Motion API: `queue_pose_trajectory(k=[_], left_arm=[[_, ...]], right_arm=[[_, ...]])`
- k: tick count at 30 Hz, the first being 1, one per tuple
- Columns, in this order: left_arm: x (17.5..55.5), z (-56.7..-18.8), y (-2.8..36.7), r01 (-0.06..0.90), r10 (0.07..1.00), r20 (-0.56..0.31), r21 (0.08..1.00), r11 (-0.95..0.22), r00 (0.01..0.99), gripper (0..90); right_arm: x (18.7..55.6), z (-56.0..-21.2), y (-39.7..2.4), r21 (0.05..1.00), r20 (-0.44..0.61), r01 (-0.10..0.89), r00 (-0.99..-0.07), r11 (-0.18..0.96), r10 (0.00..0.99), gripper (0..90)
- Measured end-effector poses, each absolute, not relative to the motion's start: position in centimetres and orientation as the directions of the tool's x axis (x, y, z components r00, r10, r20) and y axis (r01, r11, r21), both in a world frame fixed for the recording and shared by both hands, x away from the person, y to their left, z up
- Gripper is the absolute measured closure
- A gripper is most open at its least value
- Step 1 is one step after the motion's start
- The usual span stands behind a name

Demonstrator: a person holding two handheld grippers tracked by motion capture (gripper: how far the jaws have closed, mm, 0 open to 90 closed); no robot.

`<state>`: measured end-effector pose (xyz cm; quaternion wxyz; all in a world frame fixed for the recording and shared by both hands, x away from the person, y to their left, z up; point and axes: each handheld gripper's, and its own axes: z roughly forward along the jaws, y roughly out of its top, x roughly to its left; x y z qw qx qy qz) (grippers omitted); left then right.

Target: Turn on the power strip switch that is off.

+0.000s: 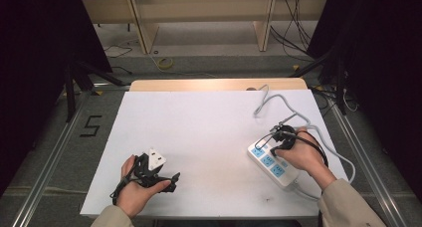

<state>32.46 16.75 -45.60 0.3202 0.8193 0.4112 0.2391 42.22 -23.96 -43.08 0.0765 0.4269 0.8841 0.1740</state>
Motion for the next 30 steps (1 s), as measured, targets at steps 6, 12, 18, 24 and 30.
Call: queue_pose_trajectory(k=[6, 12, 18, 24, 30], left_arm=[[32.46, -45.62, 16.72, 0.521, 0.827, 0.129, 0.721, -0.457, 0.547, 1.9], [32.45, -45.61, 16.70, 0.522, 0.827, 0.129, 0.720, -0.458, 0.547, 1.9], [32.44, -45.60, 16.69, 0.522, 0.827, 0.130, 0.720, -0.459, 0.548, 1.9], [32.42, -45.61, 16.66, 0.522, 0.827, 0.129, 0.720, -0.458, 0.547, 1.9], [32.38, -45.58, 16.65, 0.523, 0.825, 0.130, 0.717, -0.461, 0.550, 2.0]], right_arm=[[42.31, -43.12, -24.03, 0.373, 0.022, 0.735, -0.618, 0.567, 0.786, 90.0], [42.39, -43.11, -24.10, 0.366, 0.034, 0.742, -0.614, 0.562, 0.789, 90.0], [42.39, -43.13, -24.22, 0.362, 0.050, 0.748, -0.612, 0.556, 0.790, 90.0], [42.46, -43.20, -24.18, 0.355, 0.049, 0.749, -0.613, 0.560, 0.789, 90.0], [42.54, -43.22, -24.33, 0.354, 0.063, 0.755, -0.609, 0.552, 0.791, 90.0]])
